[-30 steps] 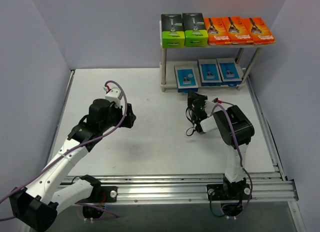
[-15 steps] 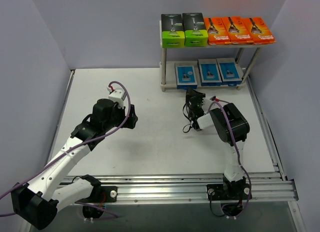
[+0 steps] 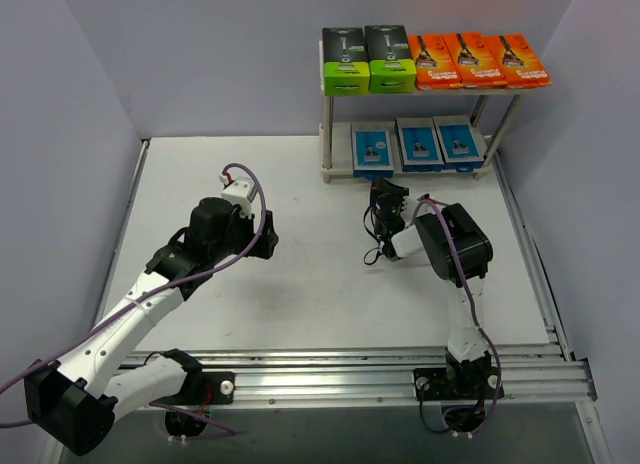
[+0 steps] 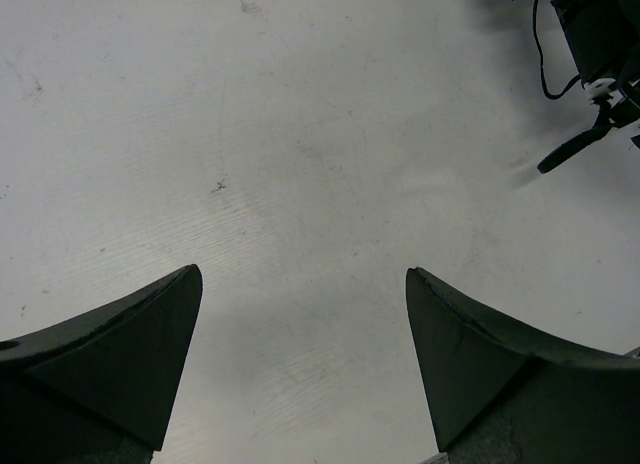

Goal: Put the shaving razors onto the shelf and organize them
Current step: Place the shaving razor onto shelf

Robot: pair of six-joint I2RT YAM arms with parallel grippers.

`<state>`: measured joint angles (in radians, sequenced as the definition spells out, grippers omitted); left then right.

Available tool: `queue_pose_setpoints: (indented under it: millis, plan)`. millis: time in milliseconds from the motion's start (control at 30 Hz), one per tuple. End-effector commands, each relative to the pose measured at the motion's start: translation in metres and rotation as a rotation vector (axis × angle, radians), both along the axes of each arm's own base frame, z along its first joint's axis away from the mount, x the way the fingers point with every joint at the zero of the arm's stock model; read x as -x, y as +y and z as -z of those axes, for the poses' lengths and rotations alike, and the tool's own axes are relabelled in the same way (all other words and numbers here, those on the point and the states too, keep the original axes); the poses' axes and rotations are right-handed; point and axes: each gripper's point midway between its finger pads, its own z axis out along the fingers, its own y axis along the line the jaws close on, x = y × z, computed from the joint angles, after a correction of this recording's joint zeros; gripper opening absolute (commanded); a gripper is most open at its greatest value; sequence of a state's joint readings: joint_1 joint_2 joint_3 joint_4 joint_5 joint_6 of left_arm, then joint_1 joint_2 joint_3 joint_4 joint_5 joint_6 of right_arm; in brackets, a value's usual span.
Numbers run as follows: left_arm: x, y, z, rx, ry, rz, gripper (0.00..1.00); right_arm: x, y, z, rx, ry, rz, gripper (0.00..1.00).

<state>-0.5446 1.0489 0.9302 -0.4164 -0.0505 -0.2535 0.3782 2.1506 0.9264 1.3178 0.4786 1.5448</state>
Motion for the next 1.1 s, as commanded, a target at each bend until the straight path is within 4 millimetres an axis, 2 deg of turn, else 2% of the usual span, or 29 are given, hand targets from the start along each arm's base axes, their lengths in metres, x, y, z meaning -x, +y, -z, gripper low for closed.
queue_pose_setpoints:
  millis: [0,433,1067]
  plan:
    - [-0.007,-0.003,-0.021,0.01,-0.048,-0.001,0.92,-0.012,-0.011,-0.059,-0.076,-0.204,0.059,0.0]
    - [-0.008,-0.003,-0.017,-0.001,-0.04,-0.003,0.92,-0.016,-0.026,-0.057,-0.079,-0.2,0.068,0.0]
    - [-0.01,-0.002,-0.014,-0.011,-0.034,-0.01,0.93,-0.025,-0.032,-0.054,-0.083,-0.197,0.059,0.0]
